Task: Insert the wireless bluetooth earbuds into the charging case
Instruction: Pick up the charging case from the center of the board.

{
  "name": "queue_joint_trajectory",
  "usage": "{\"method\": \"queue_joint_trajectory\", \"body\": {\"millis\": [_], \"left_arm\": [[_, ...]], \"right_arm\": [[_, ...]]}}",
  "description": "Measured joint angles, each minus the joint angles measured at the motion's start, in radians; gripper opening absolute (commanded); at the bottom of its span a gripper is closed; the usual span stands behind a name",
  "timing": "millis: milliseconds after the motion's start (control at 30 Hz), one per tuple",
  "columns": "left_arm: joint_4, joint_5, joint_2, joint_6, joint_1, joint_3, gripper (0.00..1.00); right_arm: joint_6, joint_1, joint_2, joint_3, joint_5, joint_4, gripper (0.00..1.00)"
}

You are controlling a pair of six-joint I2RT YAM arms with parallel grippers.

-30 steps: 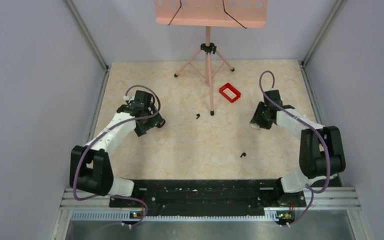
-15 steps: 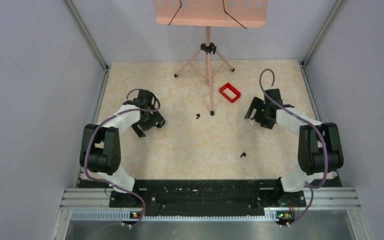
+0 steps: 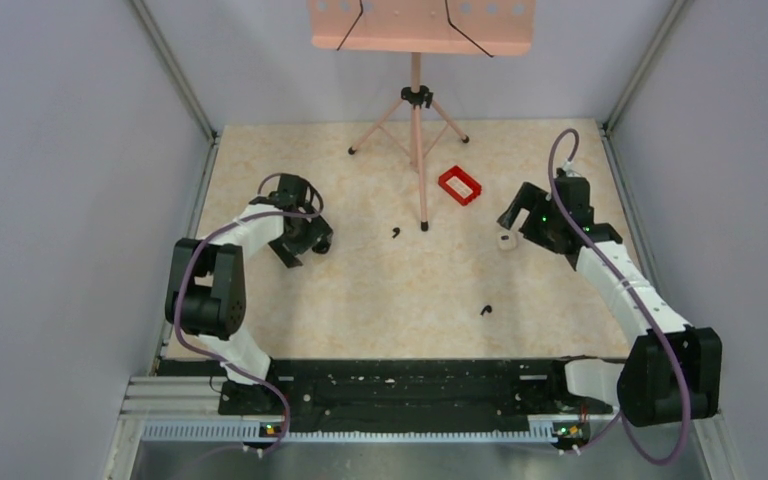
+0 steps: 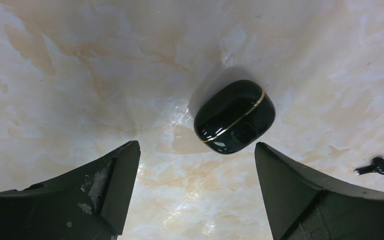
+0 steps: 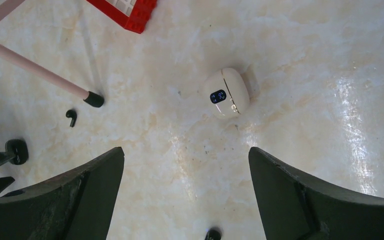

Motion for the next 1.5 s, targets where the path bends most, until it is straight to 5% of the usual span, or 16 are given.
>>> {"method": "queue_joint_trajectory", "body": {"millis": [300,1167,1333,1500], "left_arm": [[0.015,0.025,0.013,0.003,-0.009,0.022,0.87],[-0.122,0.002,0.276,0.367,-0.107,0.318,0.77],[-0.121,0.01,0.276,0.391,-0.122,0.317,0.65],[-0.122,-0.002,0.276,0.397,-0.131,0.317,0.37]], "right_arm": [[0.002,0.006,-0.049,-0.044,-0.029,-0.048,0.94],[0.046,0.006,-0.07,-0.098,-0.145,-0.005,0.94],[0.049,0.006,-0.07,-0.098,-0.154,-0.001,0.94],[0.053,0.006,-0.072,-0.101,-0.156,-0.001,0.94]]}}
